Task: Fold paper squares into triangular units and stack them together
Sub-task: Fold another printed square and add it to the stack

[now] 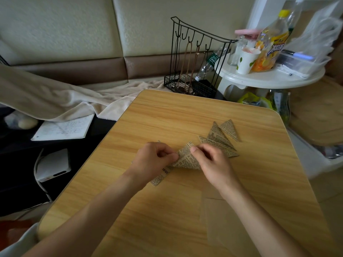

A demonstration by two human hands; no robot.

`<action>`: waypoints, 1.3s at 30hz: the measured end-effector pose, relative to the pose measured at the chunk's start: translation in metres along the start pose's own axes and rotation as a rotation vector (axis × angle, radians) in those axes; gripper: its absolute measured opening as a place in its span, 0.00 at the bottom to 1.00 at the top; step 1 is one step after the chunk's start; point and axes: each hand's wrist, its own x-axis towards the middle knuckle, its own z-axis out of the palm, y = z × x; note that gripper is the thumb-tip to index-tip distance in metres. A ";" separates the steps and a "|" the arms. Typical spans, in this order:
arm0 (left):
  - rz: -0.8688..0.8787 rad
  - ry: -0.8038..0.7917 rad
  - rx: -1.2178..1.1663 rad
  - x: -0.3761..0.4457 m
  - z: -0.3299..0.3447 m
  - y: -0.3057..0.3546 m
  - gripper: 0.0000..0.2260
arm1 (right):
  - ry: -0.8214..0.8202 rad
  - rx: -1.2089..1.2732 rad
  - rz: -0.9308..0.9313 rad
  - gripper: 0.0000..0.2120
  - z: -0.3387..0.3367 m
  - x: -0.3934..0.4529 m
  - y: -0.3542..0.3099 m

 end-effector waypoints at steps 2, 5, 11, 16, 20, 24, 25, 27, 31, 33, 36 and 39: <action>-0.041 0.041 -0.071 0.001 -0.002 0.000 0.03 | -0.039 0.021 0.058 0.10 -0.002 0.001 -0.001; -0.081 0.047 -0.126 0.000 -0.002 0.003 0.04 | -0.034 0.018 0.079 0.09 -0.003 0.001 -0.002; -0.058 0.025 -0.162 -0.001 0.001 0.005 0.06 | -0.099 0.035 0.106 0.06 -0.009 0.001 -0.005; -0.111 0.031 -0.279 0.001 -0.002 0.004 0.08 | -0.067 0.286 0.190 0.03 -0.011 0.002 -0.010; -0.116 -0.037 -0.359 0.001 -0.001 0.005 0.08 | -0.056 0.401 0.244 0.06 -0.012 0.000 -0.014; -0.100 -0.107 -0.437 0.001 0.001 0.006 0.06 | -0.007 0.455 0.278 0.09 -0.010 -0.002 -0.016; -0.108 -0.103 -0.444 0.001 0.001 0.006 0.06 | 0.007 0.451 0.278 0.09 -0.010 -0.002 -0.016; -0.130 -0.078 -0.472 0.001 0.001 0.005 0.07 | 0.018 0.436 0.266 0.08 -0.009 -0.002 -0.016; -0.154 -0.022 -0.484 0.003 0.001 0.004 0.07 | 0.018 0.389 0.248 0.06 -0.006 -0.002 -0.015; -0.142 -0.011 -0.440 0.003 0.003 0.004 0.06 | 0.048 0.189 0.164 0.05 -0.004 -0.002 -0.012; -0.099 0.022 -0.279 0.002 0.005 0.001 0.04 | 0.136 -0.301 -0.112 0.06 0.000 -0.008 -0.007; -0.019 0.074 -0.052 0.001 0.009 -0.002 0.02 | 0.161 -0.509 -0.337 0.11 0.008 -0.016 -0.008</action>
